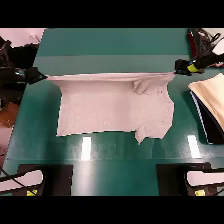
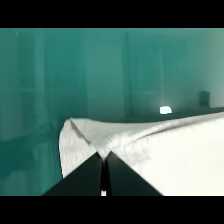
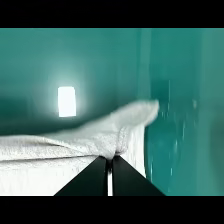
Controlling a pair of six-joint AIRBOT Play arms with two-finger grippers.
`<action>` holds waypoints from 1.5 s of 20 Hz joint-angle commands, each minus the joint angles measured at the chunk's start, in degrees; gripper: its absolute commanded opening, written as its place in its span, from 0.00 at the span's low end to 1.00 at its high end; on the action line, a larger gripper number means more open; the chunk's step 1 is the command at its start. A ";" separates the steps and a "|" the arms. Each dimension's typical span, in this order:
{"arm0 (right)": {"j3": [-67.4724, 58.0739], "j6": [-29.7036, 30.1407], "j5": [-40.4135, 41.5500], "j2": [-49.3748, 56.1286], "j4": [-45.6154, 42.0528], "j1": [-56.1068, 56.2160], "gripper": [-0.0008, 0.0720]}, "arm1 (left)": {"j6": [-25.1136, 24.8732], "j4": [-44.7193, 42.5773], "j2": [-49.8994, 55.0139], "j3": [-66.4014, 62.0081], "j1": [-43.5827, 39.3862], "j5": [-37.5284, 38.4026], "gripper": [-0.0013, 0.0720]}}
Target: Fold the shirts.
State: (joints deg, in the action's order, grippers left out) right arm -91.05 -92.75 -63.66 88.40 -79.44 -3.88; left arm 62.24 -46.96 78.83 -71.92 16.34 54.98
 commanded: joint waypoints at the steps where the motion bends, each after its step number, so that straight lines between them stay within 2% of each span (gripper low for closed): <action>1: 1.05 -1.79 13.79 2.91 0.11 1.99 0.03 | -2.75 0.09 4.52 -0.72 -4.13 -14.53 0.05; 3: 1.03 -1.77 15.91 3.52 -0.33 2.47 0.03 | -2.45 -0.13 5.22 -1.05 -4.70 -18.56 0.05; 5: 1.07 -1.75 14.86 3.89 -0.33 2.45 0.03 | -2.47 -2.47 5.22 -1.05 -4.68 -17.99 0.05; 8: 1.09 -0.13 7.91 3.91 -0.55 2.69 0.03 | -2.99 -7.80 5.22 -1.05 -4.70 -9.14 0.05; 10: 1.18 -0.17 1.62 3.91 -3.41 3.08 0.03 | -5.29 -10.51 5.22 -1.03 -4.68 -2.60 0.05; 14: 1.25 -0.17 -8.11 3.91 -7.96 4.13 0.03 | -5.46 -13.35 5.22 -0.13 -4.70 7.15 0.05; 18: 4.90 -0.20 -11.63 3.91 -7.61 4.13 0.03 | -4.98 -15.23 5.49 2.29 -4.70 8.22 0.05; 24: 9.70 -0.20 -13.05 3.89 -5.33 4.13 0.05 | -1.66 -16.15 5.68 2.34 -4.70 9.01 0.05; 25: 9.66 -0.15 -13.07 3.85 -4.02 4.13 0.21 | -0.26 -16.11 5.68 2.32 -4.70 9.03 0.08; 26: 9.66 -0.15 -12.96 3.74 -2.47 4.11 0.43 | 0.87 -16.09 5.68 2.32 -4.70 8.98 0.31; 27: 9.57 -0.13 -12.92 3.65 -0.96 4.13 0.47 | 2.10 -16.11 5.68 2.29 -4.68 9.29 0.57; 28: 9.55 0.09 -13.05 3.58 0.02 4.13 0.47 | 2.34 -16.20 5.62 2.25 -4.61 9.81 0.60; 30: 9.55 0.79 -14.62 2.60 0.39 4.11 0.47 | 3.08 -17.99 5.25 1.77 -4.63 13.25 0.60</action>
State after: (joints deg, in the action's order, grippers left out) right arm -81.67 -92.71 -76.64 91.77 -81.45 0.21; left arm 63.16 -63.37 84.38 -69.78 11.68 64.84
